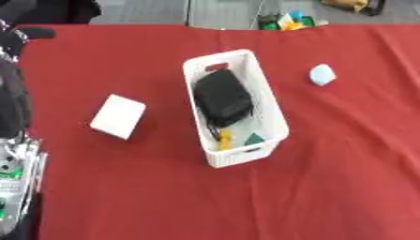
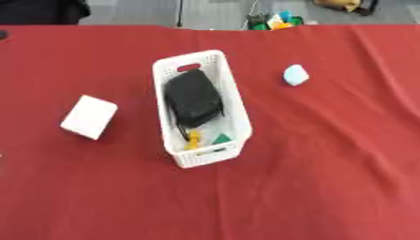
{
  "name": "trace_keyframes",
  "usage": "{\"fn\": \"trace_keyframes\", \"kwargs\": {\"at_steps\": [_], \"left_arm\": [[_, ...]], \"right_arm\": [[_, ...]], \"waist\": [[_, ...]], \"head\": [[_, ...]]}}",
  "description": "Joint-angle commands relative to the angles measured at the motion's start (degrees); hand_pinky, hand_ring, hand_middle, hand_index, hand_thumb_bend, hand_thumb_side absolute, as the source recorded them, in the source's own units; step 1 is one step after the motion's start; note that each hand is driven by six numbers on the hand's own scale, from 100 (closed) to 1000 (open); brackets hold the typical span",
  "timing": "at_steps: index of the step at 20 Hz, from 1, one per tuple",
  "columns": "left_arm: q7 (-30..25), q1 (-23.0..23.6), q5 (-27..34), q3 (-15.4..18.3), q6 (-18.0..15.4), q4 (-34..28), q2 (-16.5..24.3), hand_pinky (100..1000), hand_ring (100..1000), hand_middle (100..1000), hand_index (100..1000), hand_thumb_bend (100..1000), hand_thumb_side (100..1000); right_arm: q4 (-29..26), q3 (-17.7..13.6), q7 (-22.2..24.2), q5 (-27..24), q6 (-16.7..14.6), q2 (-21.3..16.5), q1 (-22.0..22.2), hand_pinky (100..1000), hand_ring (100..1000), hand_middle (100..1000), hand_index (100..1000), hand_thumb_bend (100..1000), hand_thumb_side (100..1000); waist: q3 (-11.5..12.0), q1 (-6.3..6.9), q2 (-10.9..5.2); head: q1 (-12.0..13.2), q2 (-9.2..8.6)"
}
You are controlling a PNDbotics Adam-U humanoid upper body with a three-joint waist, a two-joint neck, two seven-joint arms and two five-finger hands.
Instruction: Pick up objects on the table and place them in the box.
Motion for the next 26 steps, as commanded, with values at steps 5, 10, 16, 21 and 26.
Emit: {"fn": "trace_keyframes", "kwargs": {"at_steps": [5,10,16,21,26], "left_arm": [[-0.08,-0.12,0.39,-0.54,0.24,-0.8,0.68,639,824,994,952,100,1000],[-0.35,-0.16,0.58,-0.93,0.31,-0.8,0.59,641,826,994,951,100,1000],[-0.85,-0.24,1.09,-1.48,0.28,-0.8,0.47,643,829,994,951,100,1000],[-1.29,-0.31,1.58,-1.92,0.28,-0.8,0.31,644,829,995,951,100,1000],[-1.84,-0.22,1.89,-2.27,0.38,-0.8,0.6,643,829,996,950,100,1000]], "right_arm": [[-1.3,2.9,7.87,0.2,8.96,-12.61,-5.65,733,785,752,811,408,965],[-1.3,5.61,16.02,0.81,15.15,-17.72,-10.28,736,792,761,817,429,932],[-1.29,8.83,26.02,-0.33,20.88,-21.31,-15.0,742,801,772,828,447,897],[4.11,11.88,32.1,0.14,23.45,-22.09,-19.84,745,804,775,831,455,870],[13.63,16.02,38.42,5.18,20.83,-24.26,-24.8,766,827,810,842,401,865]], "waist": [[0.63,-0.11,-1.96],[0.82,-0.14,-2.5],[1.1,-0.24,-3.11],[1.49,-0.3,-3.4],[2.11,-0.88,-3.6]], "head": [[-1.25,0.77],[-1.85,1.11],[-2.68,1.39],[-3.47,1.45],[-4.18,1.78]]}}
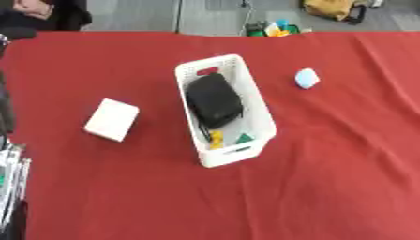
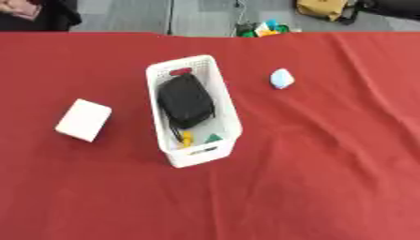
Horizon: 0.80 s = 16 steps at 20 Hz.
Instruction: Pick up objects on the table and place them in the box.
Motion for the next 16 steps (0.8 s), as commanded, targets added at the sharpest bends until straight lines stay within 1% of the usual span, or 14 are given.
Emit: {"fn": "trace_keyframes", "kwargs": {"at_steps": [1,2,4,5,6,7,8,9,11,12,15,16], "left_arm": [[-0.39,-0.41,0.42,-0.24,0.06,-0.8,0.66,643,829,996,950,100,1000],[-0.51,-0.37,0.43,-0.35,0.12,-0.8,0.77,643,829,997,950,100,1000],[-0.7,-0.32,0.46,-0.47,0.23,-0.8,0.89,643,829,997,950,100,1000],[-0.75,-0.33,0.48,-0.49,0.25,-0.8,0.92,643,829,997,950,100,1000],[-0.84,-0.44,0.55,-0.64,0.25,-0.8,1.03,643,829,997,950,100,1000],[-0.91,-0.49,0.63,-0.72,0.27,-0.8,1.09,643,829,997,949,100,1000],[-1.03,-0.56,0.71,-0.85,0.29,-0.8,1.17,643,829,997,949,100,1000],[-1.12,-0.6,0.79,-0.92,0.31,-0.8,1.21,643,829,998,949,100,1000],[-1.44,-0.75,1.01,-1.24,0.38,-0.8,1.22,642,829,998,949,100,1000],[-1.57,-0.81,1.12,-1.34,0.39,-0.8,1.21,642,829,998,948,100,1000],[-1.84,-0.93,1.38,-1.49,0.41,-0.8,1.18,642,829,998,948,100,1000],[-1.93,-1.03,1.48,-1.58,0.41,-0.8,1.07,642,829,999,948,100,1000]], "right_arm": [[5.14,1.94,5.0,4.08,-2.52,-3.65,-3.1,767,831,816,844,393,861],[6.7,3.06,7.32,5.09,-4.02,-4.35,-3.99,781,847,841,857,374,851],[9.41,4.17,11.06,6.41,-6.8,-4.81,-5.69,785,851,848,861,369,850],[10.29,4.37,12.08,6.77,-7.76,-4.84,-6.19,798,875,880,885,365,822],[12.12,5.65,14.16,7.47,-9.41,-5.12,-7.1,800,877,882,888,365,815],[13.87,6.35,15.73,8.07,-10.91,-5.03,-8.08,806,881,879,888,370,797],[15.74,7.02,16.94,8.73,-12.41,-4.78,-9.14,806,881,879,888,370,797],[17.36,7.37,17.58,9.29,-13.67,-4.45,-10.0,806,874,862,889,407,770],[21.75,8.01,18.2,10.13,-15.61,-2.61,-12.38,806,873,860,888,417,763],[23.87,8.12,18.18,10.62,-16.32,-1.69,-13.37,808,869,854,887,453,741],[28.97,8.26,17.6,12.67,-18.16,0.42,-15.42,809,869,854,888,460,735],[30.19,8.23,17.31,13.2,-18.54,1.24,-15.73,825,876,838,910,565,673]], "waist": [[0.08,-0.45,-1.43],[0.17,-0.72,-1.4],[0.2,-0.97,-1.39],[0.2,-1.03,-1.39],[0.36,-1.28,-1.42],[0.4,-1.39,-1.45],[0.46,-1.53,-1.47],[0.48,-1.6,-1.48],[0.81,-1.78,-1.46],[0.96,-1.82,-1.45],[1.17,-1.86,-1.43],[1.33,-1.81,-1.32]], "head": [[-0.46,0.74],[-0.56,0.8],[-0.61,0.85],[-0.62,0.85],[-0.78,0.79],[-0.82,0.77],[-0.98,0.73],[-1.05,0.7],[-1.65,0.47],[-1.93,0.34],[-2.32,0.14],[-2.65,-0.07]]}}
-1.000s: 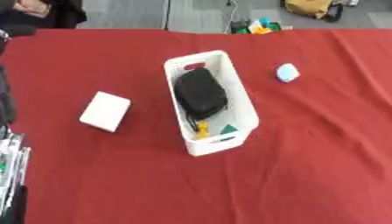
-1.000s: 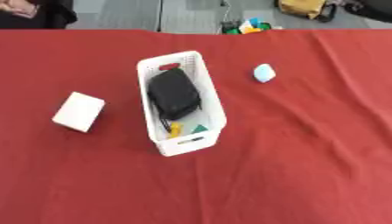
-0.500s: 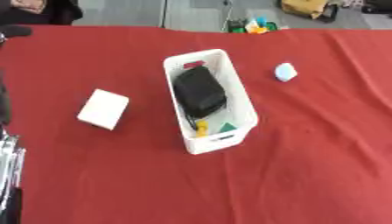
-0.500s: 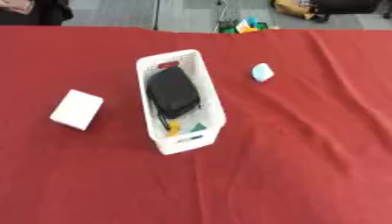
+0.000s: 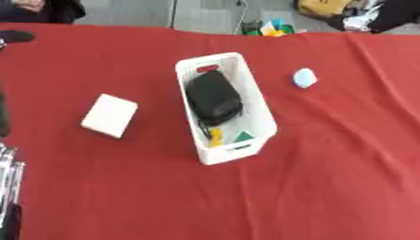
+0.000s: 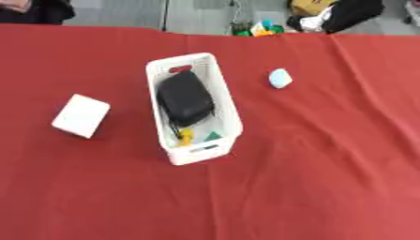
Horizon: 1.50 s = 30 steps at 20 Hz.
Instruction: Pick up objects on the table and place them in the box.
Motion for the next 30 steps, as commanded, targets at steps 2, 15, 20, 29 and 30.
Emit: {"fn": "trace_keyframes", "kwargs": {"at_steps": [2,15,20,29,30], "left_arm": [[-0.64,-0.95,0.59,-0.37,0.01,-0.81,0.79,642,829,999,948,100,1000],[-0.96,-1.49,1.07,-0.57,0.3,-0.81,-0.05,643,830,1000,944,100,1000],[-1.08,-1.7,1.22,-0.66,0.34,-0.81,-0.22,643,830,1000,943,100,1000],[-1.32,-2.03,1.38,-0.85,0.41,-0.81,-0.41,644,831,1000,941,100,1000],[-1.34,-2.05,1.39,-0.86,0.41,-0.81,-0.43,645,832,1000,941,100,1000]], "right_arm": [[5.1,-0.43,-1.31,3.09,-1.66,1.84,-2.14,835,883,845,914,603,647],[13.09,-3.54,-3.95,3.15,3.49,7.25,0.2,900,903,793,917,898,571],[13.9,-3.14,-3.56,-0.97,5.24,8.32,0.97,903,899,780,907,923,555],[14.9,-2.75,-1.83,-8.35,8.63,8.21,1.96,898,888,755,886,892,536],[14.9,-2.81,-1.96,-8.79,8.95,8.19,1.99,886,879,737,872,864,579]], "waist": [[0.42,0.2,-1.1],[0.86,1.14,-0.34],[0.95,1.53,-0.2],[1.16,1.78,0.34],[1.18,1.79,0.38]], "head": [[-1.07,-0.78],[-0.74,-0.43],[0.75,-0.11],[0.71,-0.13],[0.63,-0.15]]}}
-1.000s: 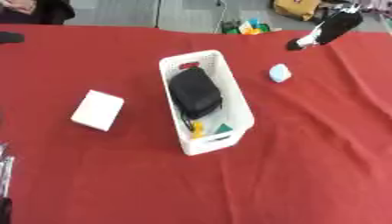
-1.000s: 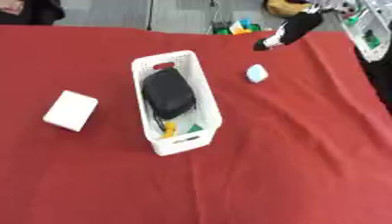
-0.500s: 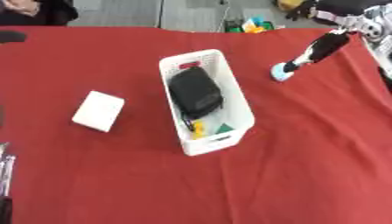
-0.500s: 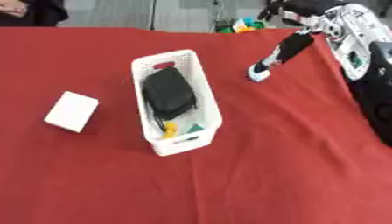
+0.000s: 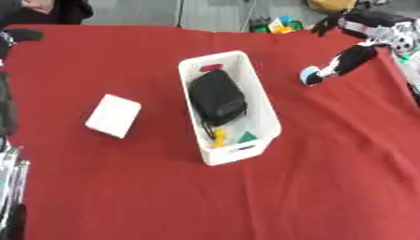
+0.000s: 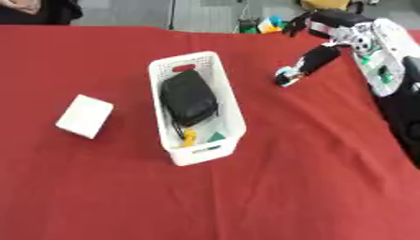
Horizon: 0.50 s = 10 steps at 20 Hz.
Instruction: Pick up objects on the table and place them in the box.
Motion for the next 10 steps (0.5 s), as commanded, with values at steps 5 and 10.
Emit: {"fn": "trace_keyframes", "kwargs": {"at_steps": [5,10], "left_arm": [[-0.26,-0.97,0.23,-0.16,0.07,-0.81,0.04,645,841,1000,939,100,1000],[0.14,-0.98,-0.21,-0.17,0.3,-0.81,-0.14,645,841,1000,938,100,1000]], "right_arm": [[0.23,-2.6,-3.66,-0.88,4.15,-1.22,-0.96,876,870,714,852,823,732],[1.52,-4.43,-7.97,2.14,8.44,-0.55,-0.62,894,871,708,849,808,798]], "waist": [[0.11,0.17,-0.6],[-0.01,0.25,-0.53]], "head": [[-0.35,0.32],[-0.21,0.41]]}}
